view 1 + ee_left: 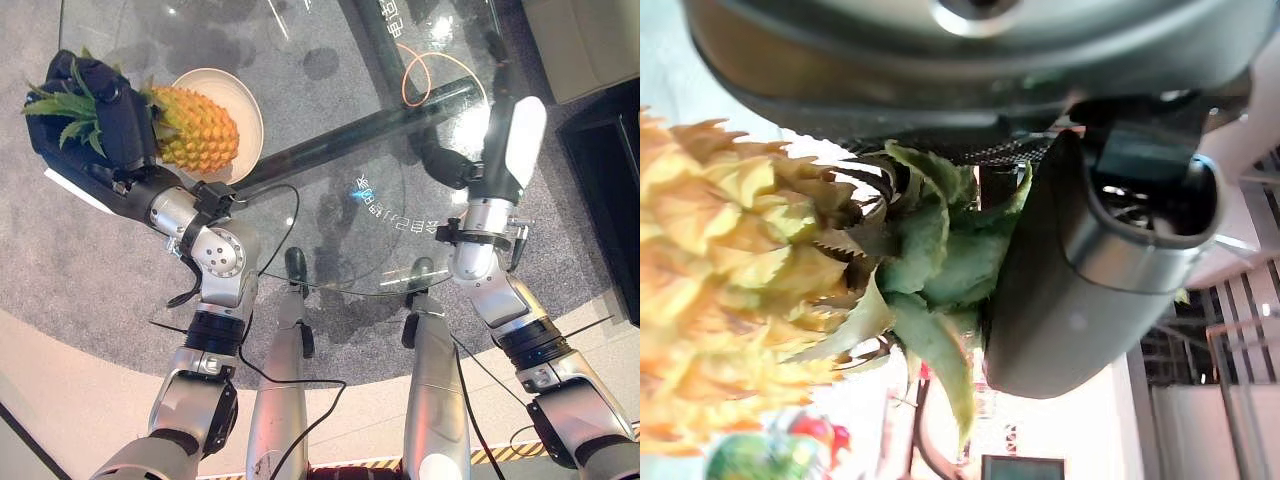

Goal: Pick up the fruit to the plate

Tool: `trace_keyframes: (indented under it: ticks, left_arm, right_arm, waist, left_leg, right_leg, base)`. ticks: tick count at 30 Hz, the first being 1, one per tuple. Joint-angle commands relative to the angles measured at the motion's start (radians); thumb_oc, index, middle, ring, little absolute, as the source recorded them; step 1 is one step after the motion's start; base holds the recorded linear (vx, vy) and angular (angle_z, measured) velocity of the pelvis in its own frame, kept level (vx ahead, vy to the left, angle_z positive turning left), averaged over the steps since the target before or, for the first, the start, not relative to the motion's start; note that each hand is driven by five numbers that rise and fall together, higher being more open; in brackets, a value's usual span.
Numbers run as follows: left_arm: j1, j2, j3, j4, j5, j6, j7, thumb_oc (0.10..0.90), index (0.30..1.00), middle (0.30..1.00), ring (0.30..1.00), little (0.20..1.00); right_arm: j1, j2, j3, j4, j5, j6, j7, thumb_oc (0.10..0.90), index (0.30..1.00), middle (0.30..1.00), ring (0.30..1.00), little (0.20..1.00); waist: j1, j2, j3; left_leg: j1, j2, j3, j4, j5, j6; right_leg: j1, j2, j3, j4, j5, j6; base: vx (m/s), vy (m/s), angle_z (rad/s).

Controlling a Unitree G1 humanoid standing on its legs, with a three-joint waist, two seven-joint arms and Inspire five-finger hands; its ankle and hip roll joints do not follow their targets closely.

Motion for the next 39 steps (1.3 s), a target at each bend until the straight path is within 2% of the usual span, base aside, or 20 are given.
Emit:
trace_keyframes:
  ticks: [1,2,5,10,11,15,18,23,28,36,39]
  left_arm:
    - [-0.158,0.129,0.054,-0.013,0.166,-0.090,0.065,0.100,0.300,0.300,0.300,0.200]
    - [-0.173,0.158,0.052,0.032,0.164,-0.094,0.094,0.100,0.300,0.300,0.300,0.200]
    - [-0.213,0.205,0.043,0.103,0.156,-0.095,0.125,0.100,0.300,0.300,0.300,0.200]
    - [-0.281,0.269,0.018,0.210,0.131,-0.080,0.149,0.100,0.300,0.300,0.300,0.200]
    - [-0.299,0.285,0.007,0.240,0.122,-0.074,0.153,0.100,0.300,0.300,0.300,0.200]
    - [-0.372,0.325,-0.031,0.327,0.111,-0.045,0.165,0.100,0.300,0.300,0.300,0.200]
    - [-0.415,0.345,-0.059,0.382,0.096,-0.028,0.166,0.100,0.300,0.300,0.300,0.200]
    - [-0.451,0.357,-0.089,0.443,0.052,-0.013,0.138,0.100,0.300,0.300,0.300,0.200]
    - [-0.465,0.352,-0.102,0.479,0.027,0.003,0.103,0.100,0.300,0.300,0.300,0.200]
    - [-0.469,0.338,-0.110,0.533,0.020,0.008,0.073,0.100,0.300,0.300,0.300,0.200]
    - [-0.465,0.336,-0.105,0.563,-0.012,-0.005,0.027,0.100,0.300,0.300,0.300,0.200]
  right_arm:
    - [-0.044,-0.046,-0.063,-0.005,0.102,-0.090,-0.101,0.800,0.900,0.900,0.900,0.900]
    - [-0.029,-0.050,-0.077,0.068,0.155,-0.123,-0.108,0.800,0.900,0.900,0.900,0.900]
    - [-0.029,-0.060,-0.092,0.185,0.275,-0.163,-0.116,0.800,0.900,0.900,0.900,0.900]
    - [-0.025,-0.070,-0.105,0.381,0.461,-0.197,-0.100,0.800,0.900,0.900,0.900,0.900]
    - [-0.019,-0.071,-0.117,0.456,0.495,-0.222,-0.076,0.800,0.900,0.900,0.900,0.900]
    - [-0.013,-0.062,-0.142,0.649,0.565,-0.255,-0.011,0.800,0.900,0.900,0.900,0.900]
    - [-0.012,-0.057,-0.151,0.762,0.595,-0.254,0.039,0.800,0.900,0.900,0.900,0.900]
    - [-0.009,-0.045,-0.153,0.887,0.638,-0.196,0.145,0.800,0.900,0.900,0.900,0.900]
    - [0.003,-0.023,-0.142,0.945,0.676,-0.092,0.281,0.800,0.900,0.900,0.900,0.900]
    - [0.008,0.016,-0.109,0.952,0.650,-0.068,0.339,0.800,0.900,0.900,0.900,0.900]
    - [0.003,0.020,-0.099,0.950,0.645,-0.058,0.362,0.800,0.900,0.900,0.900,0.900]
  waist:
    - [0.008,-0.013,-0.017]
    - [0.003,-0.016,-0.017]
    - [-0.002,-0.020,-0.017]
    - [-0.010,-0.028,-0.017]
    - [-0.012,-0.029,-0.017]
    - [-0.018,-0.035,-0.017]
    - [-0.020,-0.038,-0.017]
    - [-0.022,-0.041,-0.017]
    - [-0.025,-0.042,-0.017]
    - [-0.032,-0.048,-0.017]
    - [-0.035,-0.050,-0.017]
  left_leg:
    - [0.013,-0.012,0.008,0.050,-0.089,-0.004]
    - [0.023,-0.009,0.010,0.053,-0.099,-0.008]
    - [0.017,-0.004,0.013,0.057,-0.100,-0.012]
    - [0.008,0.006,0.019,0.069,-0.104,-0.016]
    - [0.009,0.008,0.019,0.071,-0.107,-0.016]
    - [0.004,0.016,0.021,0.079,-0.110,-0.015]
    - [0.001,0.021,0.022,0.086,-0.113,-0.014]
    - [-0.010,0.024,0.021,0.099,-0.113,-0.011]
    - [-0.016,0.025,0.020,0.106,-0.113,-0.012]
    - [-0.016,0.028,0.022,0.110,-0.116,-0.012]
    - [-0.012,0.028,0.023,0.115,-0.124,-0.015]
  right_leg:
    - [0.041,0.027,-0.051,-0.147,0.097,-0.006]
    - [0.049,0.028,-0.050,-0.141,0.086,-0.004]
    - [0.044,0.032,-0.049,-0.139,0.083,-0.007]
    - [0.037,0.039,-0.048,-0.131,0.078,-0.014]
    - [0.038,0.040,-0.048,-0.128,0.074,-0.015]
    - [0.037,0.044,-0.050,-0.126,0.072,-0.020]
    - [0.037,0.046,-0.051,-0.124,0.070,-0.023]
    - [0.029,0.049,-0.051,-0.119,0.074,-0.027]
    - [0.025,0.052,-0.047,-0.118,0.074,-0.031]
    - [0.020,0.060,-0.040,-0.110,0.068,-0.035]
    - [0.024,0.063,-0.037,-0.104,0.057,-0.036]
  base:
    - [0.01,0.035,-0.04]
    - [0.00,0.028,-0.06]
    - [0.00,0.012,-0.07]
    - [0.00,-0.001,-0.02]
    - [0.00,-0.009,-0.06]
    - [0.00,-0.012,-0.01]
    - [0.00,0.000,0.00]
    - [0.00,-0.013,-0.02]
    - [0.00,0.000,0.00]
    - [0.00,0.000,0.00]
    - [0.00,0.000,0.00]
